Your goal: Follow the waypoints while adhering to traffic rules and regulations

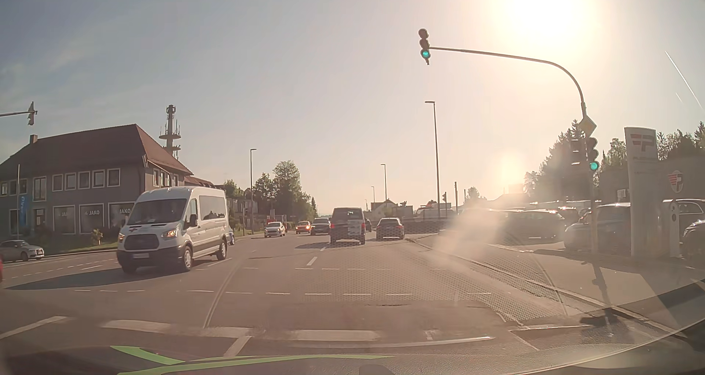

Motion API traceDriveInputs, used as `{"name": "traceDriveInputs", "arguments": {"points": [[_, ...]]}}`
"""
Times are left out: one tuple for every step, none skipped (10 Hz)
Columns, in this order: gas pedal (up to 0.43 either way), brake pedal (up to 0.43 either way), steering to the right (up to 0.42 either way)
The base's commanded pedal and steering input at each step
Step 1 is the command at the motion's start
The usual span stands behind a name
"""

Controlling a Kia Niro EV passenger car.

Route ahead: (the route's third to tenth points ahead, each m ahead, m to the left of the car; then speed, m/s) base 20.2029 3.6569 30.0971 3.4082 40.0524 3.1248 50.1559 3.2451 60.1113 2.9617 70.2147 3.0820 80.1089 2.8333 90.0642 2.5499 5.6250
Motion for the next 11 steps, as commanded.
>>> {"name": "traceDriveInputs", "arguments": {"points": [[0.220, 0.000, -0.003], [0.220, 0.000, -0.003], [0.220, 0.000, -0.003], [0.220, 0.000, 0.000], [0.220, 0.000, 0.000], [0.220, 0.000, 0.000], [0.220, 0.000, 0.000], [0.220, 0.000, 0.000], [0.220, 0.000, 0.000], [0.220, 0.000, 0.000], [0.220, 0.000, 0.000]]}}
